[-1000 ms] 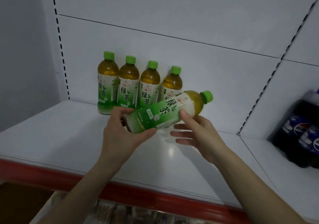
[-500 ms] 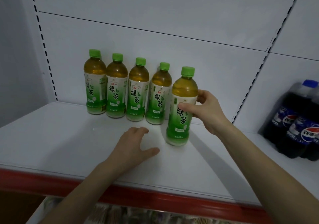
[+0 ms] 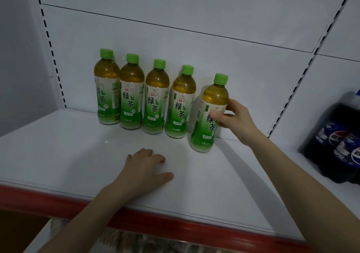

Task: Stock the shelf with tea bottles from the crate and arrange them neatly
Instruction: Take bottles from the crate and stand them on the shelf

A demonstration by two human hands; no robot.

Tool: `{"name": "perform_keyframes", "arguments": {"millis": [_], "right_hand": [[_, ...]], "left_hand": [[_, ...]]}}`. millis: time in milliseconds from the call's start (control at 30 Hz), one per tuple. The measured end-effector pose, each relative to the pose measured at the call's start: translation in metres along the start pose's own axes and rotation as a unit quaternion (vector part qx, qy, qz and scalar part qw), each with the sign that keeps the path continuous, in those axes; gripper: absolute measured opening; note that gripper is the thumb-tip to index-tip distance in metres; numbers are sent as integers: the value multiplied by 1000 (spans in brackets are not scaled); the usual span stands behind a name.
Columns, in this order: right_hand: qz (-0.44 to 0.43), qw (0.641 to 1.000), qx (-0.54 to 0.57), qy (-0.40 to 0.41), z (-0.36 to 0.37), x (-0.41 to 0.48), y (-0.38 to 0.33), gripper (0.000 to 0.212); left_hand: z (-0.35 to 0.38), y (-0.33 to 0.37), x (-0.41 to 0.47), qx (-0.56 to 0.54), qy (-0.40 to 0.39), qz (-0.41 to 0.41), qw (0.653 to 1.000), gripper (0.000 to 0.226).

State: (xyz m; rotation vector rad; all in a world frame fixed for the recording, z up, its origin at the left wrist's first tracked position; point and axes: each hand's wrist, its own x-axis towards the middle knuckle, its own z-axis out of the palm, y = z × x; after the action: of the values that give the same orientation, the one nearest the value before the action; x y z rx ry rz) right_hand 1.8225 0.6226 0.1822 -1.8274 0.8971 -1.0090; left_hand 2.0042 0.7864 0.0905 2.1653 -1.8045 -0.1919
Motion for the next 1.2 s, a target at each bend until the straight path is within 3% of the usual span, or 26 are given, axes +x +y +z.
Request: {"name": "perform_keyframes", "arguments": {"millis": [633, 700, 833, 1000, 1133, 1200], "right_hand": [[13, 998, -66, 18, 10, 34, 12, 53], [26, 989, -143, 6, 8, 28, 10, 53], [59, 937, -334, -87, 3, 5, 8, 53], [-38, 937, -328, -118, 13, -18, -11, 45], [-93, 913, -354, -179, 51, -17, -25, 37], [-127, 900, -357, -214, 77, -15, -33, 35]], "left_hand": [[-2, 2, -4, -12, -24, -19, 999, 105], [-4, 3, -4, -4, -22, -15, 1000, 105], [-8, 4, -4, 22, -17, -3, 1000, 103], [-16, 14, -8, 76, 9, -2, 997, 70], [-34, 9, -32, 76, 72, -24, 994, 86], [-42, 0, -50, 100, 142, -27, 984, 77]]}}
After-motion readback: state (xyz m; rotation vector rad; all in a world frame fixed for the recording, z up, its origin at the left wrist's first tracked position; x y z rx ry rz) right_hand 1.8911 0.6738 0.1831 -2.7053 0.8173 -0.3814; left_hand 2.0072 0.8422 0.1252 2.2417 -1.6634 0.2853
